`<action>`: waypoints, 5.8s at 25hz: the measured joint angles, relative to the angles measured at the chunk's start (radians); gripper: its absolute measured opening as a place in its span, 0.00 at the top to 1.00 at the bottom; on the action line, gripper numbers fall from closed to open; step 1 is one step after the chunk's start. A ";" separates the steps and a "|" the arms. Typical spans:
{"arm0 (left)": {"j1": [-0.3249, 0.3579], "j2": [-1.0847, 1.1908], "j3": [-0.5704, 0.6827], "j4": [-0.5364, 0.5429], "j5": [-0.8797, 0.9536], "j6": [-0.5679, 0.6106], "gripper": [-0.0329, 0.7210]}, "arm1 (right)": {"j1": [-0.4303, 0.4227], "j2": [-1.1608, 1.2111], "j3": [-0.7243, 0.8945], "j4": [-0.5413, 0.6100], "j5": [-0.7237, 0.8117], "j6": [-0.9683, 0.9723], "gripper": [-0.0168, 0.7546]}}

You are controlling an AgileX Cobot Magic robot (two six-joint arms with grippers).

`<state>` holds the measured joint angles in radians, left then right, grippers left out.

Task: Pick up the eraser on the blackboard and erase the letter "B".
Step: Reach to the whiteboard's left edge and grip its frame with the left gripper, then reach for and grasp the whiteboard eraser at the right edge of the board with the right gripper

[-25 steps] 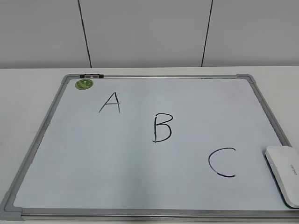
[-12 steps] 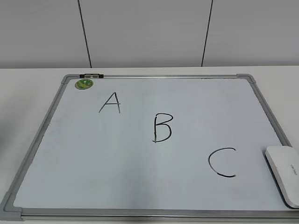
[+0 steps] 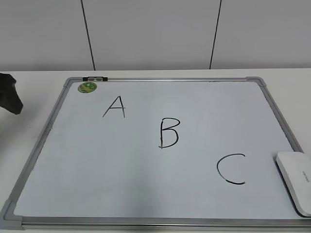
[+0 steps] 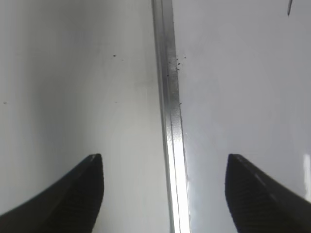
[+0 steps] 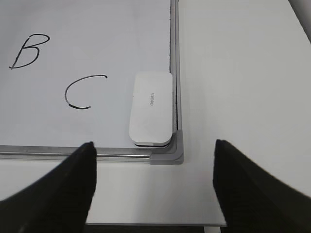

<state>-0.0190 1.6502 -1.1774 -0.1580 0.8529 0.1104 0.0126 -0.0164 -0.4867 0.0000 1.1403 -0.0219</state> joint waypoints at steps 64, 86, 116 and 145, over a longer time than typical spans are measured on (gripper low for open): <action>0.006 0.535 -0.350 -0.117 0.056 0.114 0.91 | 0.000 0.000 0.000 0.000 0.000 0.000 0.26; 0.008 0.535 -0.350 -0.131 0.060 0.112 0.91 | 0.000 0.000 -0.020 0.011 0.000 0.000 0.26; 0.008 0.535 -0.352 -0.133 0.064 0.111 0.91 | 0.000 0.979 -0.193 0.098 -0.233 -0.073 0.19; 0.008 0.535 -0.352 -0.133 0.066 0.109 0.91 | 0.000 1.642 -0.203 0.048 -0.605 -0.043 0.14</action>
<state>-0.0106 2.1851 -1.5294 -0.2909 0.9188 0.2198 0.0126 1.6257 -0.6899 0.0476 0.5352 -0.0646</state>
